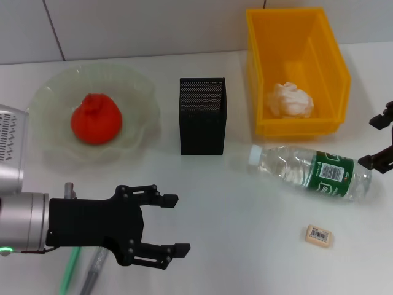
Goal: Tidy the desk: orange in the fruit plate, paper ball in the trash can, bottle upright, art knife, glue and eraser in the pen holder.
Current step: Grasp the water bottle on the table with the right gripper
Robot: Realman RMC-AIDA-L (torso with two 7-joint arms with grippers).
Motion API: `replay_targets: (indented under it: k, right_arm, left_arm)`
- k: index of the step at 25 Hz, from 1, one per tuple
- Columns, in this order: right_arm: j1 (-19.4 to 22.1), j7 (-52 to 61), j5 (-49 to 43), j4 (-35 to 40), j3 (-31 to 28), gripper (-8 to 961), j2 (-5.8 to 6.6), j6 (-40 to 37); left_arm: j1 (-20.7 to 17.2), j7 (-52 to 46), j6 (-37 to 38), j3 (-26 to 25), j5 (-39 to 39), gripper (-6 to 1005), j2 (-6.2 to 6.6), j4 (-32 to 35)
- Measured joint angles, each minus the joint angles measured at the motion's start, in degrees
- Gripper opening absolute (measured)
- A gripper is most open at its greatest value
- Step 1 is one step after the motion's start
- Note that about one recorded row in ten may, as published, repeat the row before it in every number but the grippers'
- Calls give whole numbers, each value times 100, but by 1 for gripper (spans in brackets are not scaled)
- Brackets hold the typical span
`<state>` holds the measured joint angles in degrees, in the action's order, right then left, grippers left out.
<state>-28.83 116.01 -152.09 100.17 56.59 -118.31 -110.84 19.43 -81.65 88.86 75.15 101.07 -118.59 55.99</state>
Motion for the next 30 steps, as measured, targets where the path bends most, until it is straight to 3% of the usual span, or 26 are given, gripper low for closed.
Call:
replay_targets:
  k: [8,30]
  right_arm:
    - [-124,-374,-519,-890,196,785,-56,546]
    - [-371,-384,-562,-1864,556,786,-67,1291]
  left_arm:
    - [-23,-13,11,30,0,860,2,0]
    - [2,0,-27,70,-2,860,3,-72]
